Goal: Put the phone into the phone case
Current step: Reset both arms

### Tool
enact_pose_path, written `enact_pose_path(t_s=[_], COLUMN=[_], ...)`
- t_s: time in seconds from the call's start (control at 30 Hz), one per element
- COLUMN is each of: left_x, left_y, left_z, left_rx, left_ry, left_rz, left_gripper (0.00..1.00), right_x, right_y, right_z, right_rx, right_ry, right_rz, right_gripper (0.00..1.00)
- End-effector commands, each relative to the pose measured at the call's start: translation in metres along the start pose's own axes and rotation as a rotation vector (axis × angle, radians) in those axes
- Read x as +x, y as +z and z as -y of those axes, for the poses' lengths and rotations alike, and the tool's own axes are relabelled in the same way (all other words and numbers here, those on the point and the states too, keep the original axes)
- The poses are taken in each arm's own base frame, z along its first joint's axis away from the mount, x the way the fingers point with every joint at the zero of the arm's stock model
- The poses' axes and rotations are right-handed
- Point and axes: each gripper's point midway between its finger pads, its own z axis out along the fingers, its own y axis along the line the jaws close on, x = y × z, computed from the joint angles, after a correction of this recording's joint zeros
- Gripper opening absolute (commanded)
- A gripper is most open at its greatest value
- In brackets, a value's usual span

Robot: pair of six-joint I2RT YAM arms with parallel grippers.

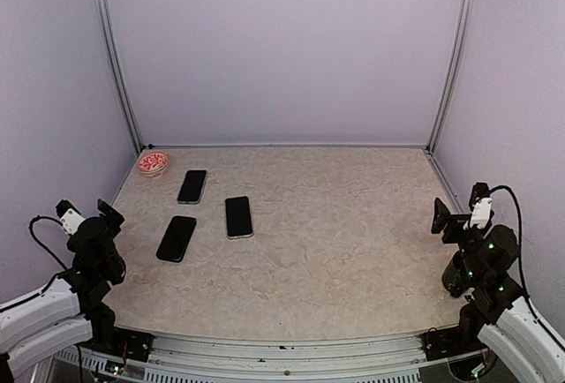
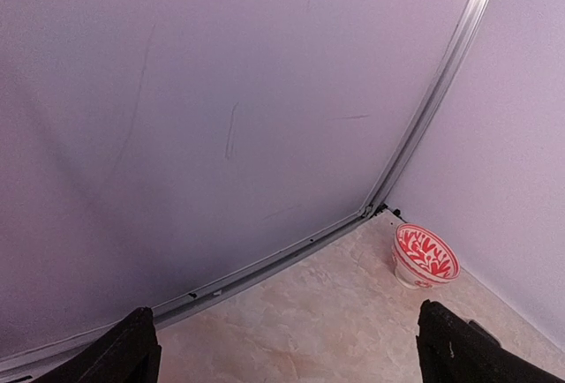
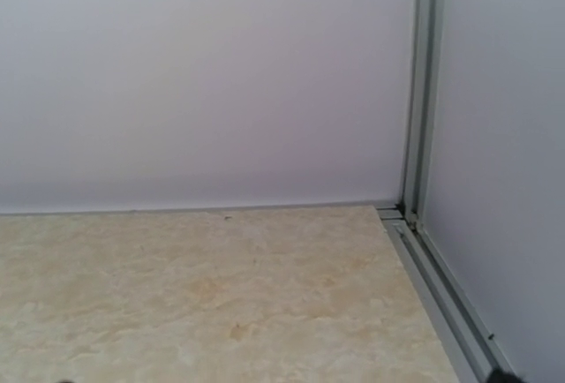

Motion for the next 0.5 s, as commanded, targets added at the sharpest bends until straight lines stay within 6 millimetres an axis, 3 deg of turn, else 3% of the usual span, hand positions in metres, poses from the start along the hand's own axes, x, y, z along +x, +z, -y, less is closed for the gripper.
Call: enact_pose_path(t_s=[0.0, 0.47], left_x=[-0.0017, 0.0032], left_y=[-0.0015, 0.0016], left_z=[-0.0117, -0.005], left_rx=[-0.029, -0.037], left_ry=[-0.03, 0.027], left_rz=[0.023, -0.003], left_gripper=[0.99, 0.99], right_x=[0.0076, 0.0089], right_y=[-0.0006, 0.0], right_z=[0.0101, 0.0083], right_rx=[0.053, 0.044], right_ry=[0.015, 0.011], right_rz=[-0.017, -0.026], right_gripper=[1.0, 1.0])
